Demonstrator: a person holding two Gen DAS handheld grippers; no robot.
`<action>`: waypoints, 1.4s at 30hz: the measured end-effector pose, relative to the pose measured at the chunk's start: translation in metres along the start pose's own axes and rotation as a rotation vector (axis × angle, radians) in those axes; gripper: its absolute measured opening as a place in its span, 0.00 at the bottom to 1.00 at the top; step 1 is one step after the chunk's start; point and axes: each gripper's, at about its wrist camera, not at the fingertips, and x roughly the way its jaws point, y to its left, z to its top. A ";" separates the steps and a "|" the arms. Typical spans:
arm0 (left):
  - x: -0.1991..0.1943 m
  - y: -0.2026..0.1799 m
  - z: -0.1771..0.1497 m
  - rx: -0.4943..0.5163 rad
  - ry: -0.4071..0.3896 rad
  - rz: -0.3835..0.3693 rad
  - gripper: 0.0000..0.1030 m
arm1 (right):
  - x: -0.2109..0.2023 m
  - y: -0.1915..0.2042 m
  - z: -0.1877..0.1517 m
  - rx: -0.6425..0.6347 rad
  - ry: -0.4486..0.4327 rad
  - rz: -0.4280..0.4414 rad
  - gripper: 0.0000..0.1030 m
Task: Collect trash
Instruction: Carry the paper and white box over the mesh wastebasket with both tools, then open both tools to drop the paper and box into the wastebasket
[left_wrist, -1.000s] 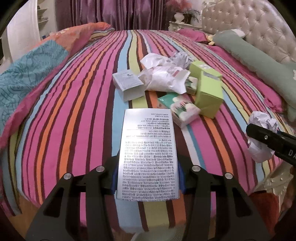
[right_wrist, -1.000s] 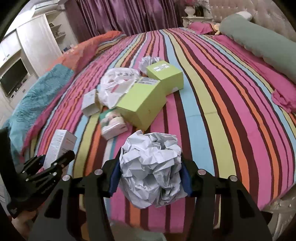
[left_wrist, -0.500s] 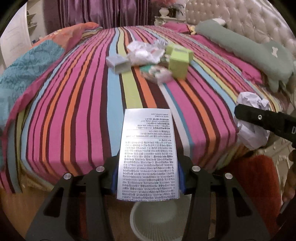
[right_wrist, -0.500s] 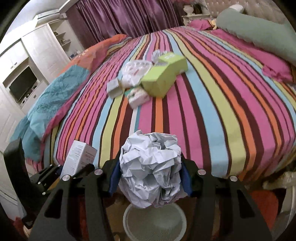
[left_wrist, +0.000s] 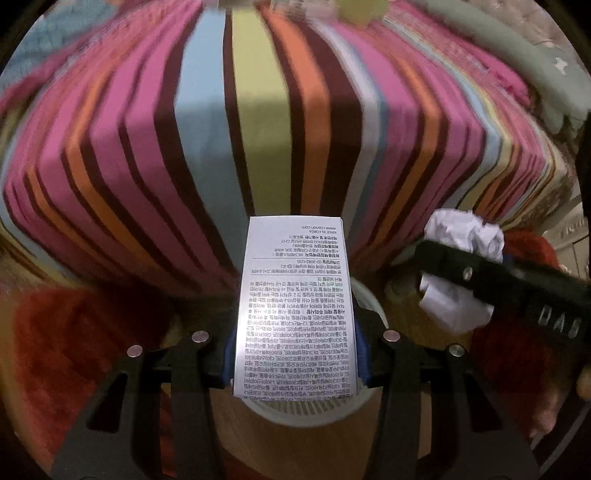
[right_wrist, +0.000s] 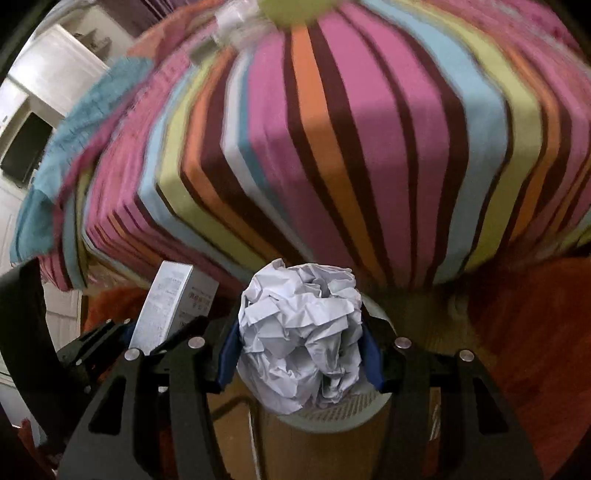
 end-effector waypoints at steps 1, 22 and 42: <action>0.005 0.002 0.000 -0.012 0.021 -0.008 0.46 | 0.006 -0.001 -0.003 0.009 0.027 0.002 0.50; 0.115 0.027 -0.021 -0.257 0.415 -0.084 0.46 | 0.098 -0.050 -0.019 0.316 0.334 0.051 0.50; 0.147 0.039 -0.032 -0.346 0.548 -0.030 0.83 | 0.132 -0.072 -0.034 0.403 0.427 -0.045 0.90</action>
